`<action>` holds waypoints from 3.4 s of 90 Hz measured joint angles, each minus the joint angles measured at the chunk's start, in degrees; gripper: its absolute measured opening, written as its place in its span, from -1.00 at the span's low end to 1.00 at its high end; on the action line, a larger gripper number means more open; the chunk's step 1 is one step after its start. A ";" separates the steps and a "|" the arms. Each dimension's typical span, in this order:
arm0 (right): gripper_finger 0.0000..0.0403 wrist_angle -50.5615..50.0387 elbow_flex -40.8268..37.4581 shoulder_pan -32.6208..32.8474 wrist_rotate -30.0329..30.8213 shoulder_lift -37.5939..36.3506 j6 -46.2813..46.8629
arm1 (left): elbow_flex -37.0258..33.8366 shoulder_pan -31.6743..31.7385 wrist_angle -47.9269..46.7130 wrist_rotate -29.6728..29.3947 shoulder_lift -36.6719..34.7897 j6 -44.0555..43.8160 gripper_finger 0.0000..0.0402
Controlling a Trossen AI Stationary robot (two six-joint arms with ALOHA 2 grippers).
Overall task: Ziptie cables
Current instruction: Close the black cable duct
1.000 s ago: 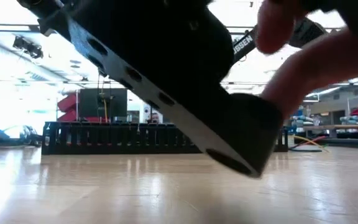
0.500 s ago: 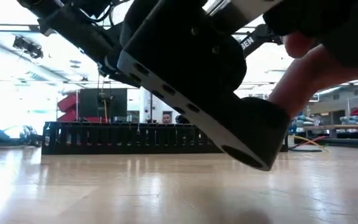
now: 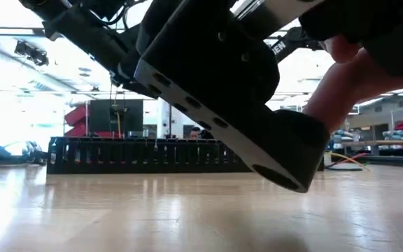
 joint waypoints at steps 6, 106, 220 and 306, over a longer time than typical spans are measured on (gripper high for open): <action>0.71 0.00 0.00 0.00 -0.02 0.00 0.00 | 0.00 0.00 -0.01 0.08 0.00 0.00 0.81; 0.37 -0.89 0.02 -0.02 -1.87 0.00 0.20 | 0.00 0.00 -0.01 0.07 0.00 -0.33 0.81; 0.41 -1.60 0.04 0.31 -1.36 -0.09 0.50 | 0.00 0.00 -0.01 0.26 0.00 -1.01 0.81; 0.24 -1.31 0.04 0.26 -1.95 -0.07 1.49 | 0.00 0.00 -0.03 0.91 0.00 -1.01 0.81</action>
